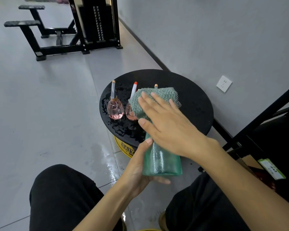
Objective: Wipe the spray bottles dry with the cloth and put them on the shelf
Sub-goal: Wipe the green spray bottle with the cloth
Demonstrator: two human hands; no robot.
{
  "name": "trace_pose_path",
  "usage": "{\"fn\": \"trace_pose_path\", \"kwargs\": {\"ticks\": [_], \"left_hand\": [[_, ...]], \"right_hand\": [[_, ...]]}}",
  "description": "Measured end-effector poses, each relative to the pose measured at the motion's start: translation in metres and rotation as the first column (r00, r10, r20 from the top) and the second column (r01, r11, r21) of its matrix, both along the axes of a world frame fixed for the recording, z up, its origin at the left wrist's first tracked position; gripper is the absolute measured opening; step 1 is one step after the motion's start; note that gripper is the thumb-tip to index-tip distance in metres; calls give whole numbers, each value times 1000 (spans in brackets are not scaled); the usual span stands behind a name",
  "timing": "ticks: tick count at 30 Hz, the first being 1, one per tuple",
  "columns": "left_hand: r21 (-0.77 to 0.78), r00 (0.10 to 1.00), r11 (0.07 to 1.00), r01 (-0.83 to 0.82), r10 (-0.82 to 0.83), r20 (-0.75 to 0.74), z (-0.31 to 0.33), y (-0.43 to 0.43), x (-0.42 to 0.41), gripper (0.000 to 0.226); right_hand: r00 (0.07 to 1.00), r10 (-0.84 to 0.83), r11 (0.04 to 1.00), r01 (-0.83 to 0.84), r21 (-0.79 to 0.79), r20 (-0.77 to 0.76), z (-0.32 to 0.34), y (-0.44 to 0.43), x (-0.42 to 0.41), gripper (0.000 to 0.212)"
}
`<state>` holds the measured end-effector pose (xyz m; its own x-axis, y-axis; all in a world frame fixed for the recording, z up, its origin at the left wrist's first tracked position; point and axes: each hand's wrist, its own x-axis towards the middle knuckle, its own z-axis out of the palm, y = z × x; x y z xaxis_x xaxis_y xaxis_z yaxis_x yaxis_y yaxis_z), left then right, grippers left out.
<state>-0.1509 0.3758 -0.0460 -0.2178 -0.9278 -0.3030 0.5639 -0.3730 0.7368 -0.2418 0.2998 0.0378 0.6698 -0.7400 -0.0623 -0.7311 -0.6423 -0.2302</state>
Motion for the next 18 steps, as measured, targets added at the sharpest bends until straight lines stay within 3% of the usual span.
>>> {"fn": "trace_pose_path", "kwargs": {"ticks": [4, 9, 13, 18], "left_hand": [[1, 1000, 1000, 7, -7, 25, 2, 0, 3, 46], [-20, 1000, 1000, 11, -12, -21, 3, 2, -1, 45], [-41, 999, 999, 17, -19, -36, 0, 2, 0, 62], [-42, 1000, 999, 5, -6, -17, 0, 2, 4, 51]], "right_hand": [[998, 61, 998, -61, -30, -1, 0, 11, -4, 57], [1000, -10, 999, 9, -42, -22, 2, -8, 0, 63], [997, -71, 997, 72, -21, 41, 2, -13, 4, 66], [999, -28, 1000, 29, -9, 26, 3, 5, 8, 64]]}}
